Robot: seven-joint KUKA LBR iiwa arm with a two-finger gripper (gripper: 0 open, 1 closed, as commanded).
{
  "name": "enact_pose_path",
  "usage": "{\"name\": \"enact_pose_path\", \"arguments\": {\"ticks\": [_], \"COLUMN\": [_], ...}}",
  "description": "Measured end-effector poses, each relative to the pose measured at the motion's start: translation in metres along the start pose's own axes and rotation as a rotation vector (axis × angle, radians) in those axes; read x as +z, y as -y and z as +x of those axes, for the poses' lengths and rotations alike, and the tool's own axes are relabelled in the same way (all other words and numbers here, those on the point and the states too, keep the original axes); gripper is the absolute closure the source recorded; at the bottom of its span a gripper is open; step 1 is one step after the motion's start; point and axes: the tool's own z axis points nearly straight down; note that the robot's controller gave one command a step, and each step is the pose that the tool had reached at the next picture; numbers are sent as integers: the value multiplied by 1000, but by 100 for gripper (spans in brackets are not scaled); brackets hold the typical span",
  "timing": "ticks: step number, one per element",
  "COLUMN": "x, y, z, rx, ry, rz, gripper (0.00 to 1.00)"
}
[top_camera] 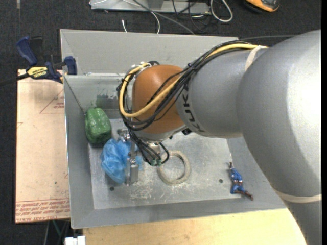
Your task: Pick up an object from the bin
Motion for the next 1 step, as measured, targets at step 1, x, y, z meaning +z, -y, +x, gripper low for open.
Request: {"name": "enact_pose_path", "arguments": {"ticks": [1], "x": [26], "y": [-17], "z": [-9], "rx": [-65], "ry": [16], "rz": [-1], "gripper": [0]}}
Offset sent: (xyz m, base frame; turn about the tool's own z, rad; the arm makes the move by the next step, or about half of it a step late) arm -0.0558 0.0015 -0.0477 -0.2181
